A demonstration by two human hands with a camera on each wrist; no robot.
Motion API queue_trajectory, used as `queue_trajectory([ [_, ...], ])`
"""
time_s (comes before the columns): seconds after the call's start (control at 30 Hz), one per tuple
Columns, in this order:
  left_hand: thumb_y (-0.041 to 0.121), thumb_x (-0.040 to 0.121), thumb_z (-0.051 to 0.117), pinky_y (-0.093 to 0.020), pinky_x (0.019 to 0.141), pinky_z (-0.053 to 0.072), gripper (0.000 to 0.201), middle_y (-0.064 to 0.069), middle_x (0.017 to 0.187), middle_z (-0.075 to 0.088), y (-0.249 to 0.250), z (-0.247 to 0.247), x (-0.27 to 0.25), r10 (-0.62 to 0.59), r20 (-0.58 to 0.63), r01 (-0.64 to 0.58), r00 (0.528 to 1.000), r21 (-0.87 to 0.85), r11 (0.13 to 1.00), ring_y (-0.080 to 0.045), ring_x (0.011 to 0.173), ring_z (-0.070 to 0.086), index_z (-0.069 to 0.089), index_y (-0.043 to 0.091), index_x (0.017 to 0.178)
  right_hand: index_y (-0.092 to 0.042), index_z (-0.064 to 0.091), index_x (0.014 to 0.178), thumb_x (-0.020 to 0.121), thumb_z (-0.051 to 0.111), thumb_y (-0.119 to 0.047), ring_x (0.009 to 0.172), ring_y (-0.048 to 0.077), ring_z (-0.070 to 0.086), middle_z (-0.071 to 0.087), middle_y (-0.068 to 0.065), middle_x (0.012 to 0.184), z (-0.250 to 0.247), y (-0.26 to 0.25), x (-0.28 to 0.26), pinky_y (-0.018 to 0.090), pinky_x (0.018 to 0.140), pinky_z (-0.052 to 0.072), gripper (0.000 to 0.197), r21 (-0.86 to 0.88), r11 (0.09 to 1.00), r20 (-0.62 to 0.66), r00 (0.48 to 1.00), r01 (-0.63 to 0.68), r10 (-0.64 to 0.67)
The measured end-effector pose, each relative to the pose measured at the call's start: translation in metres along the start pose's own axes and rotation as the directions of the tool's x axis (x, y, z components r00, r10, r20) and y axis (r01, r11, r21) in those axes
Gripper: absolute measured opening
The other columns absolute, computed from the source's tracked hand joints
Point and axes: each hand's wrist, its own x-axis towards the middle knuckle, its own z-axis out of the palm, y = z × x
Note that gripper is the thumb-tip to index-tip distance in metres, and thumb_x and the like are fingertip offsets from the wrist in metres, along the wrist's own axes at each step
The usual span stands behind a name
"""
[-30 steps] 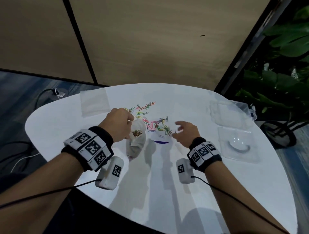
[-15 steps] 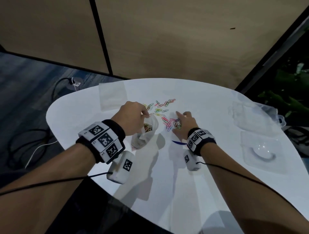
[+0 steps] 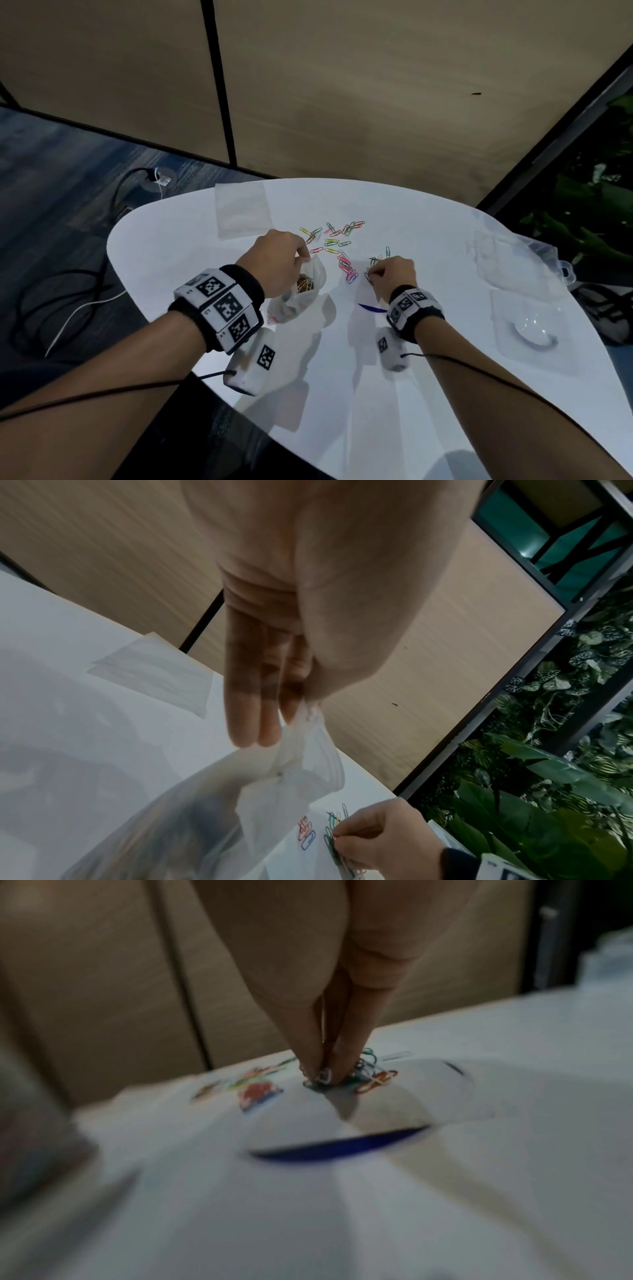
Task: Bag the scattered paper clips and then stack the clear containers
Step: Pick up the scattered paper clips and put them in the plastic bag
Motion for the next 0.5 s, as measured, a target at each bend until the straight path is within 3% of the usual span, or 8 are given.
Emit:
queue_trajectory([
  [0.07, 0.014, 0.098, 0.051, -0.03, 0.075, 0.055, 0.023, -0.008, 0.105, 0.072, 0.001, 0.0, 0.001, -0.014, -0.005, 0.014, 1.0, -0.016, 1.0, -0.02, 0.072, 0.058, 0.072, 0.018, 0.105, -0.017, 0.081, 0.085, 0.081, 0.074, -0.016, 0.086, 0.014, 0.068, 0.076, -0.001, 0.087, -0.009, 0.004, -0.003, 0.019, 0.084, 0.05, 0.008, 0.239, 0.964, -0.005, 0.993, -0.114, 0.118],
  [0.13, 0.012, 0.097, 0.05, -0.034, 0.078, 0.059, 0.025, -0.009, 0.108, 0.07, 0.002, 0.0, 0.001, -0.042, -0.018, 0.042, 0.999, -0.038, 0.998, -0.023, 0.073, 0.06, 0.073, 0.016, 0.103, -0.017, 0.08, 0.077, 0.075, 0.078, -0.018, 0.081, 0.013, 0.069, 0.077, 0.002, 0.084, -0.018, -0.002, -0.01, 0.027, 0.09, 0.055, 0.003, 0.512, 0.84, 0.066, 0.983, -0.18, 0.17],
  [0.17, 0.011, 0.097, 0.049, -0.035, 0.079, 0.059, 0.026, -0.01, 0.109, 0.07, 0.003, 0.0, 0.001, -0.054, -0.023, 0.053, 0.998, -0.048, 0.997, -0.024, 0.075, 0.062, 0.073, 0.015, 0.103, -0.012, 0.079, 0.079, 0.075, 0.078, -0.013, 0.078, 0.014, 0.069, 0.077, 0.01, 0.087, -0.022, -0.008, -0.013, 0.031, 0.09, 0.056, 0.004, 0.679, 0.706, 0.124, 0.979, -0.204, 0.163],
  [0.23, 0.009, 0.096, 0.048, -0.036, 0.08, 0.06, 0.027, -0.011, 0.109, 0.07, 0.004, 0.0, 0.0, -0.077, -0.025, 0.075, 0.997, -0.07, 0.995, -0.028, 0.081, 0.067, 0.073, 0.013, 0.103, 0.002, 0.074, 0.098, 0.081, 0.073, -0.001, 0.078, 0.015, 0.07, 0.074, 0.018, 0.096, -0.028, -0.027, -0.023, 0.026, 0.084, 0.058, 0.017, 0.906, 0.328, 0.256, 0.964, -0.266, 0.075],
  [0.3, 0.007, 0.095, 0.047, -0.036, 0.082, 0.06, 0.028, -0.011, 0.109, 0.07, 0.004, -0.001, 0.0, -0.094, -0.03, 0.091, 0.995, -0.091, 0.992, -0.028, 0.081, 0.066, 0.073, 0.012, 0.103, 0.006, 0.068, 0.107, 0.087, 0.066, 0.002, 0.084, 0.015, 0.072, 0.074, 0.015, 0.097, -0.034, -0.055, -0.037, 0.021, 0.081, 0.058, 0.021, 0.942, 0.118, 0.323, 0.944, -0.314, -0.065],
  [0.37, 0.006, 0.095, 0.046, -0.037, 0.085, 0.059, 0.029, -0.013, 0.106, 0.071, 0.004, -0.002, 0.0, -0.101, -0.036, 0.097, 0.994, -0.11, 0.989, -0.026, 0.078, 0.065, 0.074, 0.012, 0.101, 0.006, 0.067, 0.111, 0.089, 0.064, 0.001, 0.085, 0.014, 0.071, 0.074, 0.012, 0.096, -0.032, -0.078, -0.049, 0.019, 0.08, 0.057, 0.022, 0.939, 0.081, 0.344, 0.921, -0.334, -0.184],
  [0.4, 0.007, 0.095, 0.046, -0.038, 0.085, 0.06, 0.029, -0.014, 0.103, 0.071, 0.004, -0.002, 0.0, -0.106, -0.036, 0.101, 0.994, -0.12, 0.988, -0.028, 0.079, 0.067, 0.075, 0.012, 0.099, 0.006, 0.067, 0.111, 0.089, 0.065, 0.0, 0.085, 0.014, 0.071, 0.074, 0.012, 0.096, -0.028, -0.087, -0.053, 0.02, 0.082, 0.057, 0.023, 0.936, 0.113, 0.35, 0.912, -0.333, -0.213],
  [0.5, 0.009, 0.095, 0.049, -0.042, 0.079, 0.062, 0.027, -0.018, 0.099, 0.069, 0.001, -0.003, 0.003, -0.122, -0.039, 0.114, 0.992, -0.156, 0.981, -0.034, 0.082, 0.071, 0.076, 0.01, 0.096, -0.001, 0.075, 0.098, 0.082, 0.074, -0.004, 0.084, 0.022, 0.068, 0.074, 0.019, 0.097, -0.013, -0.103, -0.059, 0.032, 0.088, 0.057, 0.016, 0.904, 0.38, 0.292, 0.933, -0.197, -0.212],
])
